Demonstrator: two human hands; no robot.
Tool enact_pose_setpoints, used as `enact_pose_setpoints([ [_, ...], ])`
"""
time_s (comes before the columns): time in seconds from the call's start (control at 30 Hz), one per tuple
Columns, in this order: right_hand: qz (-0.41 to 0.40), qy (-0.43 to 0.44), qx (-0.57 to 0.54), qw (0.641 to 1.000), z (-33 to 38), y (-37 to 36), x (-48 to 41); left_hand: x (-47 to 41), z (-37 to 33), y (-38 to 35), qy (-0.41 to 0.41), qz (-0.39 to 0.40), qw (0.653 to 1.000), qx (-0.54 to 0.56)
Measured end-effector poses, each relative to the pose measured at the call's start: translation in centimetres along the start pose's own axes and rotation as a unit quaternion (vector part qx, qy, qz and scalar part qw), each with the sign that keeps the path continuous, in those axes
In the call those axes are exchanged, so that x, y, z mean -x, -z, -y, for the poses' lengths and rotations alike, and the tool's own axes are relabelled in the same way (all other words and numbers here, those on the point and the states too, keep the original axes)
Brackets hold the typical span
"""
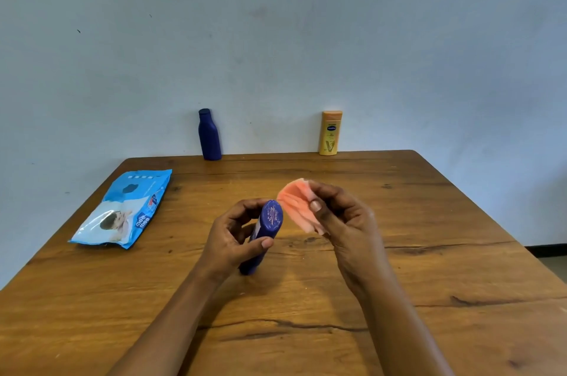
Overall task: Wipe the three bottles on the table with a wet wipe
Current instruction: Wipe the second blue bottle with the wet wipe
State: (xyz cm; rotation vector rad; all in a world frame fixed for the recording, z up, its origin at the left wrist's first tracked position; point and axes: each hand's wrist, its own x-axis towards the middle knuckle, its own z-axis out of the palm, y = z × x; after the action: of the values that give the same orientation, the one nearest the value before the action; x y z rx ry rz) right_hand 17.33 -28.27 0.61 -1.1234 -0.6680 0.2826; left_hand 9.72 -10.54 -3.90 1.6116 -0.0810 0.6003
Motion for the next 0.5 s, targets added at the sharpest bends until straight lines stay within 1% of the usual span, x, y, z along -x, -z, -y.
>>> enact_pose_setpoints([
  [0.03, 0.032, 0.000, 0.029, 0.999, 0.5, -0.3, -0.2, 0.1, 0.0, 0.0, -0.003, -0.001, 1.000, 0.008],
  [0.07, 0.057, 0.019, 0.079, 0.995, 1.0, -0.7, -0.3, 0.1, 0.0, 0.1, -0.006, -0.003, 1.000, 0.013],
  [0.1, 0.075, 0.058, 0.153, 0.984, 1.4, -0.9, -0.4, 0.1, 0.0, 0.1, -0.007, -0.003, 1.000, 0.017],
  [0.13, 0.093, 0.111, 0.241, 0.960, 1.6, -1.1, -0.6, 0.2, 0.1, 0.2, -0.009, -0.001, 1.000, 0.020],
  [0.17, 0.121, 0.169, 0.329, 0.921, 1.4, -1.2, -0.6, 0.2, 0.1, 0.2, -0.013, 0.005, 1.000, 0.027],
  [0.2, 0.154, 0.214, 0.411, 0.873, 1.0, -1.4, -0.5, 0.2, 0.1, 0.2, -0.017, 0.009, 0.999, 0.033],
  [0.23, 0.184, 0.237, 0.474, 0.828, 0.6, -1.5, -0.4, 0.2, 0.1, 0.2, -0.018, 0.010, 0.999, 0.037],
  [0.27, 0.203, 0.240, 0.514, 0.799, 0.3, -1.6, -0.1, 0.2, 0.1, 0.3, -0.017, 0.008, 0.999, 0.043],
  [0.3, 0.214, 0.232, 0.532, 0.786, 0.2, -1.8, 0.1, 0.2, 0.1, 0.4, -0.016, 0.007, 0.998, 0.053],
  [0.4, 0.241, 0.229, 0.536, 0.776, 0.2, -1.8, 0.9, 0.3, 0.4, 0.5, -0.007, 0.005, 0.996, 0.094],
  [0.5, 0.249, 0.228, 0.566, 0.752, 0.0, -2.0, 0.1, 0.2, 0.7, 0.3, 0.012, 0.000, 0.991, 0.134],
])
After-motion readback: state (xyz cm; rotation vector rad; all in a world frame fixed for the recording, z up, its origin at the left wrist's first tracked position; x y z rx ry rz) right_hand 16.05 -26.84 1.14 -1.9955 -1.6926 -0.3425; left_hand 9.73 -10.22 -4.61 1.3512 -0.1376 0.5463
